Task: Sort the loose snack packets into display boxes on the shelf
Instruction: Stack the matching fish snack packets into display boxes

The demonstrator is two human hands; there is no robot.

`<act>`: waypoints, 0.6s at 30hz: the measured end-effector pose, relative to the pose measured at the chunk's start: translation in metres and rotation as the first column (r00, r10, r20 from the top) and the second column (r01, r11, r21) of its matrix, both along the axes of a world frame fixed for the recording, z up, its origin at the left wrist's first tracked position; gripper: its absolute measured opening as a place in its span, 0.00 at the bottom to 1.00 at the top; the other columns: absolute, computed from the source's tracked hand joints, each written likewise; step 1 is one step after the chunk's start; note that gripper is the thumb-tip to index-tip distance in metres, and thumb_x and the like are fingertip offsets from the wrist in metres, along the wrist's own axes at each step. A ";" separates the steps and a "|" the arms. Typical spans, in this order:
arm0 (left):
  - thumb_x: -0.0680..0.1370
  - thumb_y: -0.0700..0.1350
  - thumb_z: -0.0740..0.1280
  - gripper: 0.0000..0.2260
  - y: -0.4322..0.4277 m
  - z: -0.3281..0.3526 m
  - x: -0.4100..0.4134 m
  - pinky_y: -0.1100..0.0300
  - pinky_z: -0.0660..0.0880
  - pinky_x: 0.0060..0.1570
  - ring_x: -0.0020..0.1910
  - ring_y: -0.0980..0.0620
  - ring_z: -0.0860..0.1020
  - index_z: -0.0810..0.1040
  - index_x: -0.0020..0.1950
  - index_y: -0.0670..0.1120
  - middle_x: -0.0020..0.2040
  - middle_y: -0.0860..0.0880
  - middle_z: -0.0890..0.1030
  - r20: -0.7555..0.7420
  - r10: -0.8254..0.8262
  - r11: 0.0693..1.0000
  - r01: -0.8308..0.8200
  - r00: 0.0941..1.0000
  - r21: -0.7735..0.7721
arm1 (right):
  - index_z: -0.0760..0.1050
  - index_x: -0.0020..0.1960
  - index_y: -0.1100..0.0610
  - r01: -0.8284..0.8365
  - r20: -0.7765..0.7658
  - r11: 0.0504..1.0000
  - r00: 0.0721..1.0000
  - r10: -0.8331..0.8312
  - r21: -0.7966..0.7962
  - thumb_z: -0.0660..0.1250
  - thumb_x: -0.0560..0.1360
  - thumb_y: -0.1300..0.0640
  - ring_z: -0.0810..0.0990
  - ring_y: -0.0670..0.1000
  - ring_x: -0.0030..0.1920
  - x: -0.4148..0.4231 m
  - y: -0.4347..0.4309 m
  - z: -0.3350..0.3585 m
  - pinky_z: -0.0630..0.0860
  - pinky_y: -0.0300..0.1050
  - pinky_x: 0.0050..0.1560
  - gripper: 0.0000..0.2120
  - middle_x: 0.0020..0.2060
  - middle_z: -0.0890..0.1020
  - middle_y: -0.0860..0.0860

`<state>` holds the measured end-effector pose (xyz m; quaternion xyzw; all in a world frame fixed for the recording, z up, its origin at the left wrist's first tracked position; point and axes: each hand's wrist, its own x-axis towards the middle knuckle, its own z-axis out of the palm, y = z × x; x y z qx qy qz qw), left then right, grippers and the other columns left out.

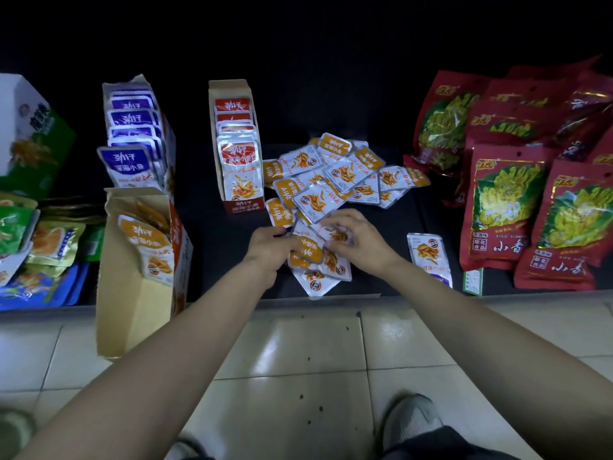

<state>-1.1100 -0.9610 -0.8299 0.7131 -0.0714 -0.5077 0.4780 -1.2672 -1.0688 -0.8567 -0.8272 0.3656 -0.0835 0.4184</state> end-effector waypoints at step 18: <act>0.78 0.37 0.66 0.06 0.015 -0.001 0.011 0.59 0.78 0.37 0.37 0.52 0.79 0.76 0.54 0.41 0.46 0.44 0.81 0.244 0.115 0.993 -0.120 0.963 0.007 | 0.81 0.51 0.58 0.229 0.059 0.650 0.919 -0.391 0.725 0.67 0.78 0.61 0.83 0.47 0.41 -0.015 -0.024 0.038 0.79 0.38 0.44 0.05 0.41 0.85 0.51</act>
